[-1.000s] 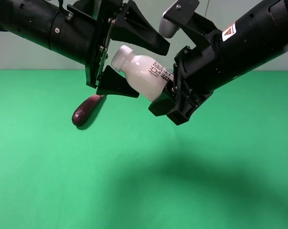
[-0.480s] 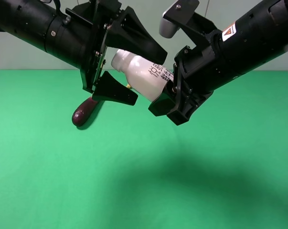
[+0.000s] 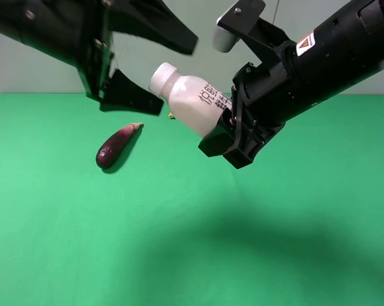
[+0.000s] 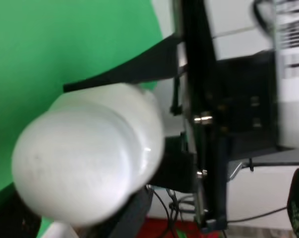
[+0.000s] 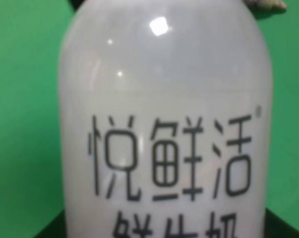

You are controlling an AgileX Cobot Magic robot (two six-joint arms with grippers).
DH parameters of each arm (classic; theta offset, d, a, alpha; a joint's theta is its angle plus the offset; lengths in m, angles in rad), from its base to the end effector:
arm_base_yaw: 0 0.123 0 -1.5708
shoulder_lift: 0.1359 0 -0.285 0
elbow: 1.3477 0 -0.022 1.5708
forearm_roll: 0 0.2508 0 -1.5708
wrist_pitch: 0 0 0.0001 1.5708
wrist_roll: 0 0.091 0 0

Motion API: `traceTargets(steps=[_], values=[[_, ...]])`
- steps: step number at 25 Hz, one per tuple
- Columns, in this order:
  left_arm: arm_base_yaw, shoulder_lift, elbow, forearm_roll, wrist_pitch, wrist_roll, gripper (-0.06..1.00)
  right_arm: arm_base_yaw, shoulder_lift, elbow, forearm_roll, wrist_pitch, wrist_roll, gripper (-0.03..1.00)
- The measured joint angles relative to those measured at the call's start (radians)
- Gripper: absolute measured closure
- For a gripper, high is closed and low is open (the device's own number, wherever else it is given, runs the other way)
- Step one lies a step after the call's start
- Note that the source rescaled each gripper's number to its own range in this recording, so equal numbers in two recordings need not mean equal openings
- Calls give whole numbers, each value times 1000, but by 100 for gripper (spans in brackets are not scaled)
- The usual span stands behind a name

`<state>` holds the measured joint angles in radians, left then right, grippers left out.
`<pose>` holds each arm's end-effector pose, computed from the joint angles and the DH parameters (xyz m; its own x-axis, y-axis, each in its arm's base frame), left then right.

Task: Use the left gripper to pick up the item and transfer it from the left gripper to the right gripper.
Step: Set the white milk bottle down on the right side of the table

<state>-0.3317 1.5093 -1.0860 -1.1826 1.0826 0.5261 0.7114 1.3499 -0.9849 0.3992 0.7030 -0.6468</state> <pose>0.2550 -0.1666 0.3025 -0.9349 0.1260 -0.3318 0.3517 0.4557 -0.8178 0.1932 0.1968 0.2881 -0.3330 -0.7076 -0.6232 -0.9041 0.4274 -0.0022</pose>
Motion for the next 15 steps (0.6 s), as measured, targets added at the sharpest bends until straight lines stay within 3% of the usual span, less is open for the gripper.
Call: traceTargets(steps=[7, 15], values=[[66, -138, 0, 170, 23, -96, -5, 0, 0, 0, 1, 0, 0, 96], [73, -372, 0, 456, 25, -275, -5, 0, 0, 0, 1, 1, 3, 96]])
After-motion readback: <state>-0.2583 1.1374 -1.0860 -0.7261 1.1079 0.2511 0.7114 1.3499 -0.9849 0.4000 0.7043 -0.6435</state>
